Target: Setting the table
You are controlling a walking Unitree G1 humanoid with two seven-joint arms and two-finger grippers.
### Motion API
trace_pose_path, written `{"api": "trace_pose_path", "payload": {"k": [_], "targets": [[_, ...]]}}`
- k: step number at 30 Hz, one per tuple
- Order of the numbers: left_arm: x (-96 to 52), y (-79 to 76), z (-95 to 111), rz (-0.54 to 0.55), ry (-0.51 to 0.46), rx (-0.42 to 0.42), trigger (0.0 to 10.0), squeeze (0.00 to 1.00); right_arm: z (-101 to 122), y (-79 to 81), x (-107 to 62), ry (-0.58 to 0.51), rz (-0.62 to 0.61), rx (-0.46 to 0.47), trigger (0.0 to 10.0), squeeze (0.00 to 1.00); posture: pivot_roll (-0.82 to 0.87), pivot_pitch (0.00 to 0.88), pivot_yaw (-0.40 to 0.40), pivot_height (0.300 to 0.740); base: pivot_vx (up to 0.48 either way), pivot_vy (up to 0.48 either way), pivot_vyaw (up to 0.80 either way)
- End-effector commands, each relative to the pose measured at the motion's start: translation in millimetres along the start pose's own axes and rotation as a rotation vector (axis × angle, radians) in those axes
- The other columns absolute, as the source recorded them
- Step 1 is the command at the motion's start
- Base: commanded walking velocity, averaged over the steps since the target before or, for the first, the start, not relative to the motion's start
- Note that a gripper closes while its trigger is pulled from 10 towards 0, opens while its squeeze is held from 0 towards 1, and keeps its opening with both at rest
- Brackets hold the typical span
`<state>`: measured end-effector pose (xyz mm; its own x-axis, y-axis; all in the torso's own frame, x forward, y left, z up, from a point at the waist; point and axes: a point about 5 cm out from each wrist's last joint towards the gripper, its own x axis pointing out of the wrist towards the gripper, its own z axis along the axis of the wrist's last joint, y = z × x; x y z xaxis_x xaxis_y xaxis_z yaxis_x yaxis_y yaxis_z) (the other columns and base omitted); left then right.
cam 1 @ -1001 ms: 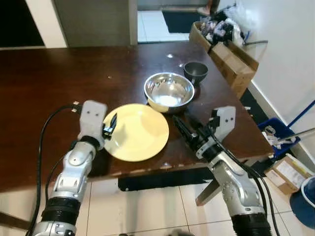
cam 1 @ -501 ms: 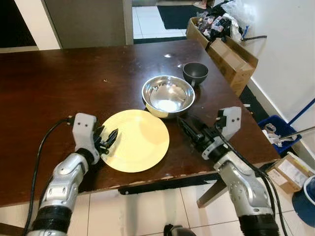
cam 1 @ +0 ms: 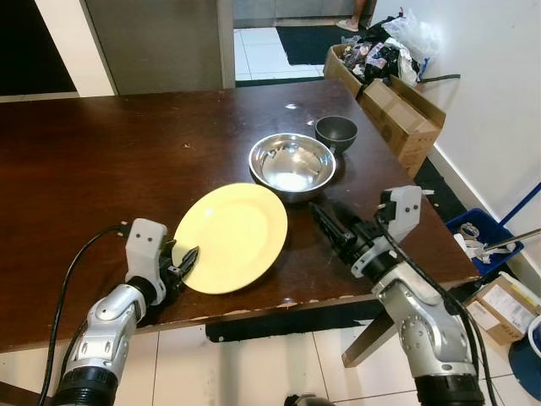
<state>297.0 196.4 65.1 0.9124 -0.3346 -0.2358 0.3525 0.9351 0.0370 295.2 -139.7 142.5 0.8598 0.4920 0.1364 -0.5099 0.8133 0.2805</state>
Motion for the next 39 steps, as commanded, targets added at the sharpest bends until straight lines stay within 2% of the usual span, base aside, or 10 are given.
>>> {"api": "trace_pose_path", "payload": {"k": [1, 7, 12, 13, 23, 24, 25, 28, 33, 39], "targets": [[-7.2, -7.5, -29, -0.026, 0.136, 0.005, 10.0, 0.00, -2, 4.0, -1.0, -0.002, 0.011, 0.032, 10.0, 0.00, -0.12, 0.057, 0.035, 0.740, 0.000, 0.000, 0.00], [-4.1, -7.4, -25, -0.025, 0.112, 0.056, 10.0, 0.00, 3, 15.1, 1.8, -0.024, 0.070, 0.144, 10.0, 0.00, -0.12, 0.058, 0.039, 0.740, 0.000, 0.000, 0.00], [-2.7, -5.7, -22, -0.008, 0.095, 0.063, 10.0, 0.00, -18, 20.3, -1.9, 0.103, 0.112, 0.176, 10.0, 0.02, -0.11, 0.056, 0.033, 0.740, 0.000, 0.000, 0.00], [-3.0, -5.2, -21, -0.001, 0.089, 0.061, 10.0, 0.00, -26, 17.3, -0.9, 0.139, 0.087, 0.175, 10.0, 1.00, -0.10, 0.055, 0.029, 0.740, 0.000, 0.000, 0.00], [-9.5, 0.0, -23, 0.022, 0.083, 0.058, 10.0, 0.00, -38, -1.3, 13.5, 0.162, -0.038, 0.191, 10.0, 1.00, -0.08, 0.054, 0.027, 0.740, 0.000, 0.000, 0.00], [-10.1, 0.3, -24, 0.023, 0.084, 0.058, 10.0, 0.00, -38, -0.4, 16.8, 0.153, -0.019, 0.224, 10.0, 0.00, -0.08, 0.055, 0.029, 0.740, 0.000, 0.000, 0.00], [-10.1, 0.3, -24, 0.023, 0.084, 0.058, 10.0, 0.00, -38, -0.4, 16.8, 0.153, -0.019, 0.224, 10.0, 0.00, -0.08, 0.055, 0.029, 0.740, 0.000, 0.000, 0.00], [-11.3, 0.3, -24, 0.022, 0.085, 0.060, 10.0, 0.00, -38, 9.1, 27.5, 0.127, 0.099, 0.374, 10.0, 0.00, -0.06, 0.057, 0.029, 0.740, 0.000, 0.000, 0.00], [-14.3, 2.6, -23, 0.028, 0.083, 0.066, 10.0, 0.00, -48, 22.0, 35.9, 0.163, 0.213, 0.485, 10.0, 0.00, -0.04, 0.060, 0.026, 0.740, 0.000, 0.000, 0.00], [-18.3, 6.7, -24, 0.041, 0.085, 0.069, 10.0, 0.00, -67, 34.3, 41.1, 0.260, 0.259, 0.490, 10.0, 0.00, -0.03, 0.063, 0.020, 0.740, 0.000, 0.000, 0.00]]}}
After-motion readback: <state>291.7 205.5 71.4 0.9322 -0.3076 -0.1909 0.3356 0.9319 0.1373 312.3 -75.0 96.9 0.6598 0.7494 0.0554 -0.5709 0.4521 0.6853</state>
